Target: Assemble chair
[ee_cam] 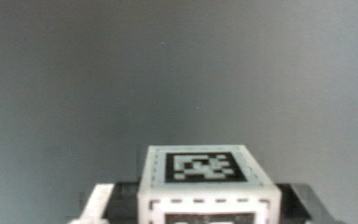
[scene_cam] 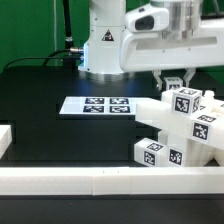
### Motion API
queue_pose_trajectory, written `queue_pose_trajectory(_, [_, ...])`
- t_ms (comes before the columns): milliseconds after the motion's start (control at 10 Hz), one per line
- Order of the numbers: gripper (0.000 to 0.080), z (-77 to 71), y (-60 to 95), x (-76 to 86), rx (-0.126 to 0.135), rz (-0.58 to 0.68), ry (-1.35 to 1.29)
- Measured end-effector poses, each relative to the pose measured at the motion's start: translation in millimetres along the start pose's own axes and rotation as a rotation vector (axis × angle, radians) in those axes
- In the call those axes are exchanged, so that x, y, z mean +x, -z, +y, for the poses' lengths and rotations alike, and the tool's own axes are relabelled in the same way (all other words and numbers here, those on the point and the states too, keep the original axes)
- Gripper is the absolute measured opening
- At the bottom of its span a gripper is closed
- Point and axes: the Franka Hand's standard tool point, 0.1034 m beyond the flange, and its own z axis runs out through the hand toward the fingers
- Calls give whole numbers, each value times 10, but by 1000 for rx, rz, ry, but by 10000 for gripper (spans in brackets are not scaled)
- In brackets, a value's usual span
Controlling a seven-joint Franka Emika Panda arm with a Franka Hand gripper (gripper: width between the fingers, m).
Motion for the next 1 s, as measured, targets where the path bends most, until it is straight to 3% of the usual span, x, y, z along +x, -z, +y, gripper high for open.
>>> queue_pose_trajectory(200, [279, -90, 373, 329, 24, 13, 2])
queue_pose_trajectory(300, [279, -108, 399, 454, 25, 19, 5])
queue_pose_trajectory(700, [279, -107, 373, 445, 23, 14, 6])
queue_pose_trajectory(800, [279, -182, 469, 579, 22, -1, 26])
queue_pose_trajectory(900, [279, -323, 589, 876, 8, 18, 73])
queue_pose_trajectory(1000, [279, -419, 589, 1038, 2, 32, 102])
